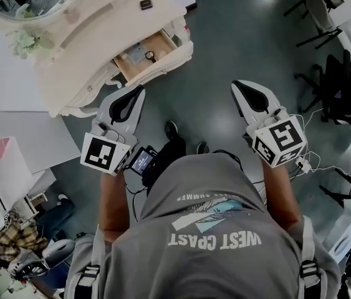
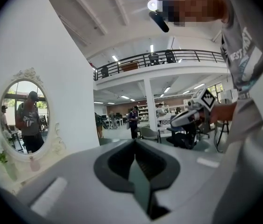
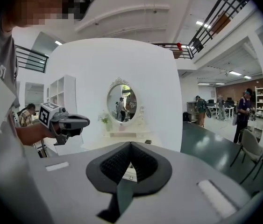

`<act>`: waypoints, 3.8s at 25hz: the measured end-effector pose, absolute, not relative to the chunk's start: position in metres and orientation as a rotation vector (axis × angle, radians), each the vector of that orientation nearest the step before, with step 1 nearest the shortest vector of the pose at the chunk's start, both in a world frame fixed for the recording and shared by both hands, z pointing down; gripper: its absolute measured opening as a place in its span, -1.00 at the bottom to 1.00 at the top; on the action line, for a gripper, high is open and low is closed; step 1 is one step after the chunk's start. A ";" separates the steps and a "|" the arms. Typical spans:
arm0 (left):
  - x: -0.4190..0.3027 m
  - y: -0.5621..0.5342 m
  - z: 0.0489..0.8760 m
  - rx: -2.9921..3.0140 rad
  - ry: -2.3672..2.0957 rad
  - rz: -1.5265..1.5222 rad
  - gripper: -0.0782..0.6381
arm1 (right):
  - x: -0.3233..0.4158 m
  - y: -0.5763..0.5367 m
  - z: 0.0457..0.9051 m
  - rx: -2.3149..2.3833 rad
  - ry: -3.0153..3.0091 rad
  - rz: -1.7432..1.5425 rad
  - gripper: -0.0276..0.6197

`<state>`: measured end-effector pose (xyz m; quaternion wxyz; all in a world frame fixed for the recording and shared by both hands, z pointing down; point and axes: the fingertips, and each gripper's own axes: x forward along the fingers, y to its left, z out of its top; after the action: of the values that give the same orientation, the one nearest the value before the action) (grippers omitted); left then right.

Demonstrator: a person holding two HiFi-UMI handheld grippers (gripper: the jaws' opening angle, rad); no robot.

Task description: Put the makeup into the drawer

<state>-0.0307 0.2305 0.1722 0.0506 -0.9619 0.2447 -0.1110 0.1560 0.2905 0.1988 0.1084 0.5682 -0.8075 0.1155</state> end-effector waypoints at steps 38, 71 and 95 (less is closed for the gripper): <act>-0.065 -0.034 0.201 -2.959 0.871 -0.397 -0.78 | 0.130 0.005 0.214 1.514 -2.403 0.362 -0.91; 0.053 -0.268 0.386 -3.033 1.061 -0.791 -0.69 | 0.264 -0.156 0.351 1.356 -2.319 0.668 -0.91; 0.063 -0.358 0.560 -2.963 1.192 -1.196 0.35 | 0.283 -0.141 0.443 1.354 -2.169 0.862 -0.91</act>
<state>0.0631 -0.3581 0.5605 -0.1341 -0.8610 0.3463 -0.3475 0.2826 -0.1413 0.4434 0.2199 0.4896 -0.7841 0.3117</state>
